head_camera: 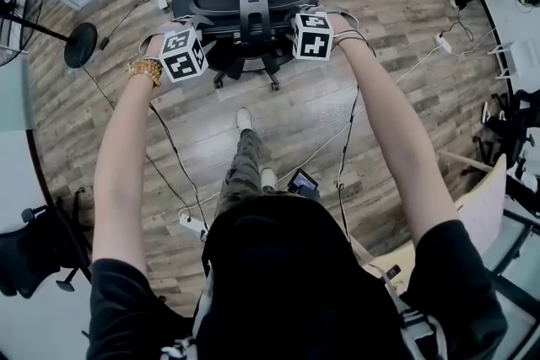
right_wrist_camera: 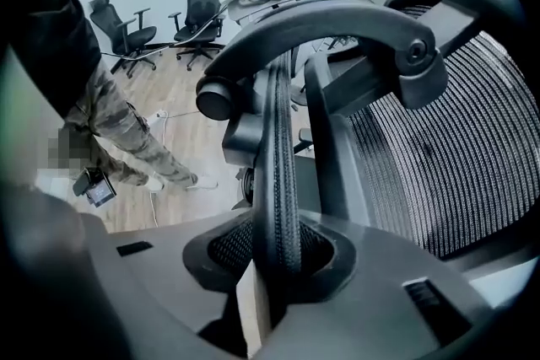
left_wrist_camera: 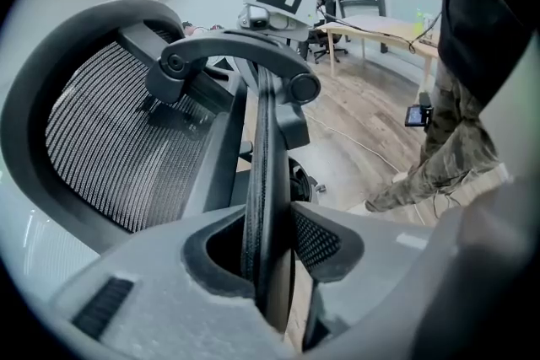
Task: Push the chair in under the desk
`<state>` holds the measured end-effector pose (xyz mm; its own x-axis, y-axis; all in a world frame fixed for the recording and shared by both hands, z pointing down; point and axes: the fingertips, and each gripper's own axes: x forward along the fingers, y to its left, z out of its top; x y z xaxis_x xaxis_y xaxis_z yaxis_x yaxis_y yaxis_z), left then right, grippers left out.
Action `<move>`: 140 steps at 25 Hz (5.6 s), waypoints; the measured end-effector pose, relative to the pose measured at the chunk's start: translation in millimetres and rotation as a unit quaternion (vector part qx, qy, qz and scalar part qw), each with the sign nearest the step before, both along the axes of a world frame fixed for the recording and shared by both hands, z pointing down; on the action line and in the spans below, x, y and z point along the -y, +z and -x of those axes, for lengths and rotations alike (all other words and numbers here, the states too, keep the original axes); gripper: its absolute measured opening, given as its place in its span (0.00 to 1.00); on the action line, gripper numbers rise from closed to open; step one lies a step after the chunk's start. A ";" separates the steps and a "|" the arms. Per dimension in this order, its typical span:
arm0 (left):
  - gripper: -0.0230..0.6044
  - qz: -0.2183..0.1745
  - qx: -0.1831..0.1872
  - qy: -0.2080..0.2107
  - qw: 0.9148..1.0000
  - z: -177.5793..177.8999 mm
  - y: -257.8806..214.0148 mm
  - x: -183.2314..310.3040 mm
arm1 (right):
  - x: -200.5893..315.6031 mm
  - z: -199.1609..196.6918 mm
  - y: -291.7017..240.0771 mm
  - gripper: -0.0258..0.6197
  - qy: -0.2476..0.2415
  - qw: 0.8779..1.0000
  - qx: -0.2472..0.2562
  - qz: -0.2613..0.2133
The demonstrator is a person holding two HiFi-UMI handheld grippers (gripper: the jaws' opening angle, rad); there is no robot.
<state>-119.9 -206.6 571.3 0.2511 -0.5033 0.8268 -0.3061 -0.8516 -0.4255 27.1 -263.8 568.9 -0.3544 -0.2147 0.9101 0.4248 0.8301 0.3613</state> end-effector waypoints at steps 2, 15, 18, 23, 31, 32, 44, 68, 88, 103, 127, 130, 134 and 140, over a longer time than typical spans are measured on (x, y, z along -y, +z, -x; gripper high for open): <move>0.25 -0.005 0.001 0.005 1.000 5.7 -0.5 5.7 | 4.6 5.6 -0.3 0.18 0.003 1.000 -0.001 0.001; 0.25 -0.020 0.005 0.009 1.000 39.2 -5.7 41.5 | 37.8 38.4 -3.8 0.17 0.009 1.000 -0.011 0.015; 0.25 -0.022 0.008 0.007 1.000 45.0 -2.8 47.2 | 44.1 44.4 -0.7 0.17 0.007 1.000 -0.010 0.014; 0.25 -0.021 0.009 0.001 1.000 54.4 -3.7 68.6 | 67.1 54.6 -1.8 0.17 0.002 1.000 -0.009 0.012; 0.25 -0.034 0.014 -0.003 0.999 70.2 -3.0 95.8 | 96.4 71.9 -0.7 0.17 -0.006 1.000 -0.011 0.015; 0.25 -0.033 0.014 -0.004 0.999 73.1 -2.9 99.3 | 100.1 74.9 -0.8 0.17 -0.006 1.000 -0.011 0.015; 0.23 -0.042 0.018 -0.001 0.999 100.7 0.0 135.3 | 139.3 104.1 3.0 0.17 -0.012 1.000 -0.012 0.017; 0.23 -0.063 0.026 0.001 0.998 106.3 -3.1 140.9 | 144.2 109.4 0.1 0.17 -0.016 1.000 -0.008 0.011; 0.23 -0.052 0.024 -0.010 0.998 147.1 -1.8 186.2 | 191.1 150.7 0.1 0.17 -0.021 1.000 -0.010 0.009; 0.23 -0.042 0.024 -0.021 0.999 180.8 -1.9 221.7 | 229.4 185.3 0.1 0.17 -0.030 1.000 -0.008 0.007; 0.23 -0.030 0.028 -0.044 0.998 241.8 -3.1 290.0 | 304.2 248.8 -1.0 0.17 -0.052 0.999 -0.003 0.007; 0.23 -0.024 0.029 -0.049 0.998 249.8 -1.2 299.2 | 313.0 259.3 -2.1 0.17 -0.058 0.998 0.005 0.004; 0.23 -0.026 0.030 -0.053 0.998 259.5 -1.2 311.1 | 325.0 270.5 -3.2 0.17 -0.063 0.998 0.009 0.004; 0.23 -0.028 0.031 -0.058 0.997 273.4 -1.1 324.4 | 340.0 284.7 -3.4 0.17 -0.068 0.998 0.007 0.007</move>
